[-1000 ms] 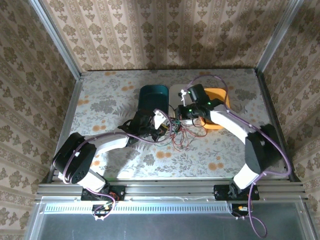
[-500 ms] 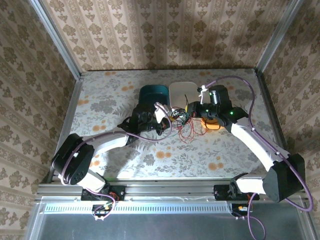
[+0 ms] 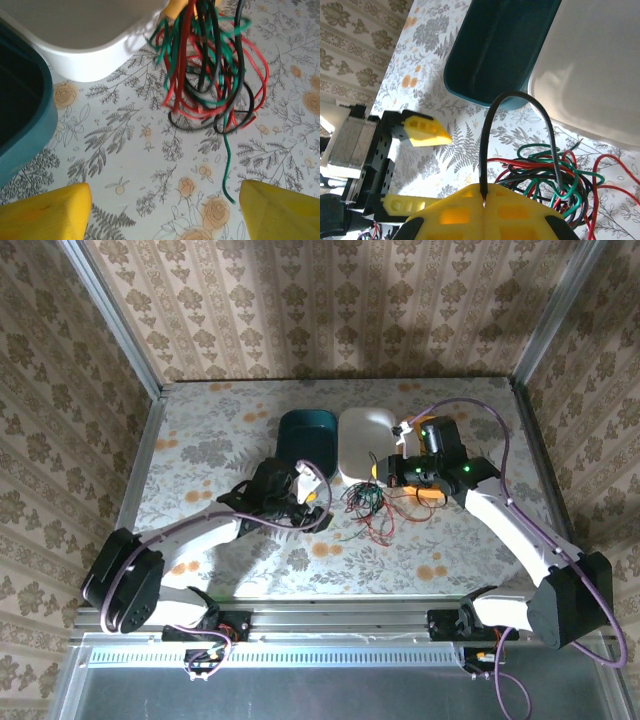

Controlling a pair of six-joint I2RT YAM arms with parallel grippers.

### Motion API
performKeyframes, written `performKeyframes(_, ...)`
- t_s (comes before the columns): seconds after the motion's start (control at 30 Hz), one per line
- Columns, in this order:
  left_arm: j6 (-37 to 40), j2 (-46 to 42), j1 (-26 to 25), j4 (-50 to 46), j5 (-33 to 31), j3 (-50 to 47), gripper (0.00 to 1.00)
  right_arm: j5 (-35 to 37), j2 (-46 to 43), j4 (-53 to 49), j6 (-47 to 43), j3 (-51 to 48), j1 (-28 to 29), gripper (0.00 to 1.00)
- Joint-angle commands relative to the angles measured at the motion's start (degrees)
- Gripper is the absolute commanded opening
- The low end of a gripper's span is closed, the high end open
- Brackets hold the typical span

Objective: Untangle the cables

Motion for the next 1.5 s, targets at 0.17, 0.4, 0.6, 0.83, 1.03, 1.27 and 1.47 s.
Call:
performKeyframes(0.17,4.0,10.05,-2.3,-0.84,4.43,12.84,0.78,-4.33,-0.52,-2.53,-2.8,1.59,0.39,0.0)
performKeyframes(0.4,6.07,14.84,-1.45,-4.51,9.09,18.03,0.61,-5.45,-2.75,-2.53,-2.94,0.03,0.45,0.0)
performKeyframes(0.6,6.16,18.97,-0.67,-4.66,10.96,20.05,0.57,-5.99,-4.0,-2.56,-3.33,-0.47,0.45,0.0)
performKeyframes(0.83,4.33,23.64,-0.64,-1.73,11.87,21.51,0.2,-6.11,-4.62,-2.02,-2.74,-0.29,-0.27,0.0)
performKeyframes(1.03,2.47,24.19,-0.6,0.26,11.14,20.38,0.0,1.14,-8.79,-0.22,-0.06,0.77,-4.14,0.0)
performKeyframes(1.27,2.46,21.77,-0.55,-1.62,9.01,16.65,0.0,36.81,-20.15,3.38,4.83,-1.66,-8.77,0.0)
performKeyframes(1.47,1.1,19.23,0.05,-0.78,6.93,12.27,0.0,55.14,-25.25,3.28,5.93,-0.59,-12.09,0.0)
